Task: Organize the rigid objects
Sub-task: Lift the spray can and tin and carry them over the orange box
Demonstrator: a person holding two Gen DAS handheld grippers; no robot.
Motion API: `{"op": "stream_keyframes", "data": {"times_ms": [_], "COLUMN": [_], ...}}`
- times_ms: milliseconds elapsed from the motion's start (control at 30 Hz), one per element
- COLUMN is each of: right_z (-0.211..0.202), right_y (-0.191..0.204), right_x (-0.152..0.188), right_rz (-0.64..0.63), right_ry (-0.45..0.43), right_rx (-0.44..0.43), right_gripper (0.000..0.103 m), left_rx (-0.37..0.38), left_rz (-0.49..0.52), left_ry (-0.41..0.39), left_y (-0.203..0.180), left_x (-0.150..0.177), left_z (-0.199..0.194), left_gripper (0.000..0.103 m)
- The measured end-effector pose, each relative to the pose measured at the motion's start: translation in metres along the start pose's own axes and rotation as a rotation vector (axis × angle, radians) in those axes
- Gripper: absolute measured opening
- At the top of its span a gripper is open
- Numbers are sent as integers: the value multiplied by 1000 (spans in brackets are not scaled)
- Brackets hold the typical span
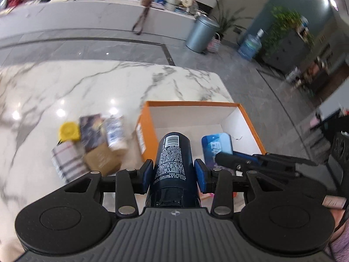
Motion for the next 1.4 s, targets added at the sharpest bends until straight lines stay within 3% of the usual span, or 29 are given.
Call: {"op": "stream_keyframes", "data": {"times_ms": [200, 567, 700, 1033, 1300, 1400], "right_z": [0, 40, 60, 91, 103, 106], "right_y": [-59, -123, -135, -149, -154, -153], "right_x": [2, 13, 16, 21, 29, 32], "right_rz": [124, 183, 191, 228, 243, 242], "right_ry": [4, 106, 148, 206, 239, 252], "right_rx": [36, 69, 72, 74, 78, 77], "right_gripper": [13, 13, 13, 13, 13, 14], "left_rx": [-21, -76, -101, -70, -173, -210], "left_rz": [134, 621, 783, 1063, 1324, 1366], "left_ry": [50, 140, 131, 137, 191, 193], "left_y": [-37, -78, -79, -70, -53, -55], "left_x": [-10, -4, -1, 6, 23, 25], "left_z": [52, 154, 179, 217, 234, 239], "left_gripper": [46, 46, 46, 46, 46, 48]}}
Point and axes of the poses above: each gripper's, at about its wrist camera, not at the fingertips, and z roughly the way its jaws point, y to its left, x to its underside, the point moved 10 cm from there along z, roughly the way its jaws point, and after that the axes turned 3 degrees about -x, right-handed, at the moved point
